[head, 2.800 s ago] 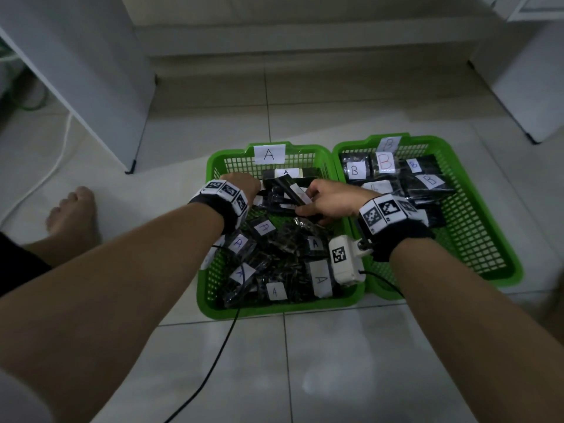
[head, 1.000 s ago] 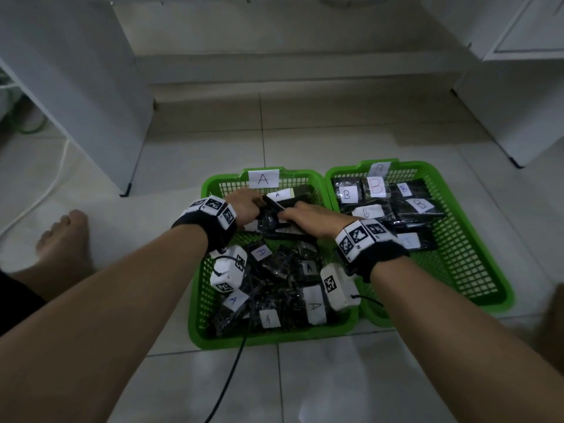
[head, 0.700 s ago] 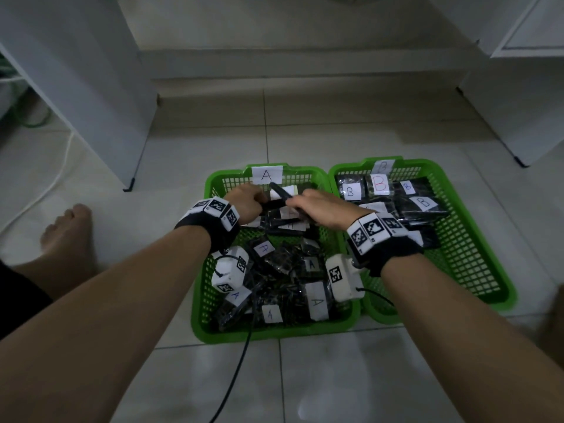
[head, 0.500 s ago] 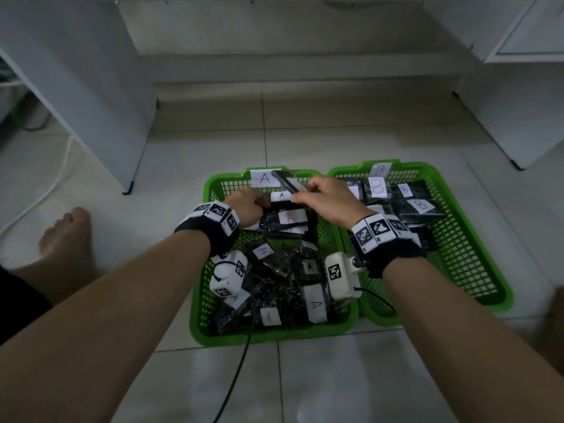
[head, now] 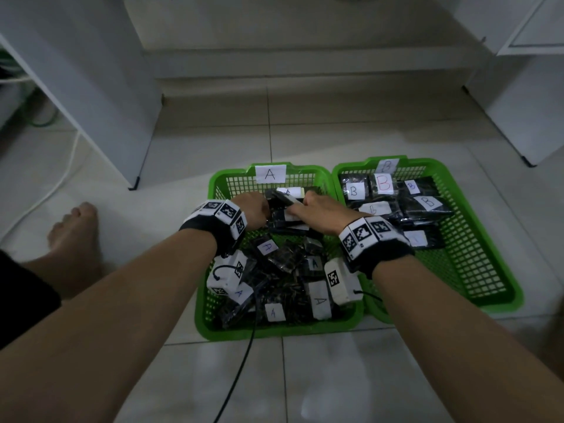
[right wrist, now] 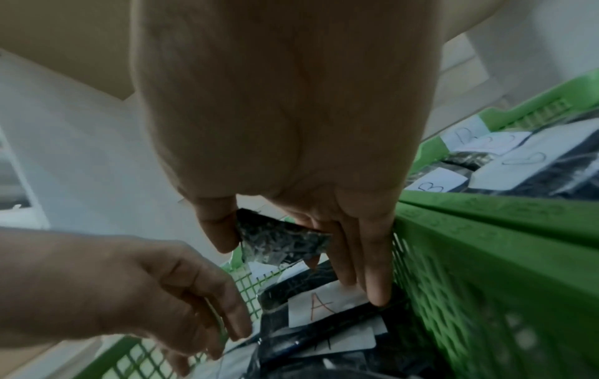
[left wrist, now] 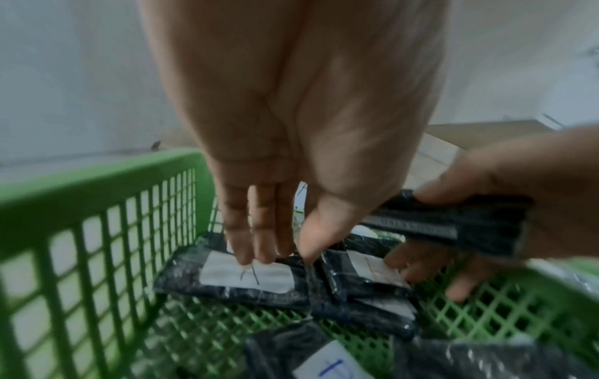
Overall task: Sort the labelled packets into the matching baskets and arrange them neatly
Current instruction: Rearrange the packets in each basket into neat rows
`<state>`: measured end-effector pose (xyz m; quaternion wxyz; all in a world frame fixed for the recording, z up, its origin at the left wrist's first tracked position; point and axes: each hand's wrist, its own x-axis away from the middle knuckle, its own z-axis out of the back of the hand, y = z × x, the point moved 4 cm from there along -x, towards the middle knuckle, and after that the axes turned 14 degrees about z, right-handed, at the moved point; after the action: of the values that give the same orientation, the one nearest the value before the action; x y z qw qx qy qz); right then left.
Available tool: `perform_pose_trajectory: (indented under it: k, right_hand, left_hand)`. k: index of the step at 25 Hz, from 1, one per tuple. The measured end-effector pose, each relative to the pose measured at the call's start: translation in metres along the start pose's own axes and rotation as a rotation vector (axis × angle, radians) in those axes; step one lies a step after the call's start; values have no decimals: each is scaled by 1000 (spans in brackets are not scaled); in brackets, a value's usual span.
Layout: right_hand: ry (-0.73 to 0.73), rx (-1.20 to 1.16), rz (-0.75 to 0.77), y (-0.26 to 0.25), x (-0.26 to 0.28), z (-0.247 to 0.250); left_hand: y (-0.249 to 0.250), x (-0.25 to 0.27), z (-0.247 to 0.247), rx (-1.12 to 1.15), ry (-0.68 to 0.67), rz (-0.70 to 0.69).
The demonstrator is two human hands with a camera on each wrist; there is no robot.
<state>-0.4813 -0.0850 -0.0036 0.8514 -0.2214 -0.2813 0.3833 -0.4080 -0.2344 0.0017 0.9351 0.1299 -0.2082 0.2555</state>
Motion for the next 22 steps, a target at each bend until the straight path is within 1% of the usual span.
perform_pose_trajectory:
  k: [2,5,8,10,11,13,15,18,22]
  right_hand:
    - [47,-55,-3,3,0,4]
    - [56,-88,10,4,6,3]
    - [44,-99,25,6,10,-4]
    - [52,-107,36,8,11,-7]
    - [56,-111,44,9,12,-6]
    - [66,-125,59,8,13,-5]
    - [80,-133,64,7,13,-3]
    - [86,-120,55,9,10,-4]
    - [76,-89,58,9,9,-5]
  left_hand:
    - [1,5,2,-37,48,-42]
    - [-3,18,-18,-122,-41,-66]
    - [-15,21,-35,-57,-70,-4]
    - [-19,21,-38,-38,-127,29]
    - [-20,20,-35,-16,-150,35]
    - [-22,20,-22,46,-143,50]
    - [-31,18,-6,94,-143,93]
    - [-47,13,20,125,-93,184]
    - [-64,7,42,268,90,237]
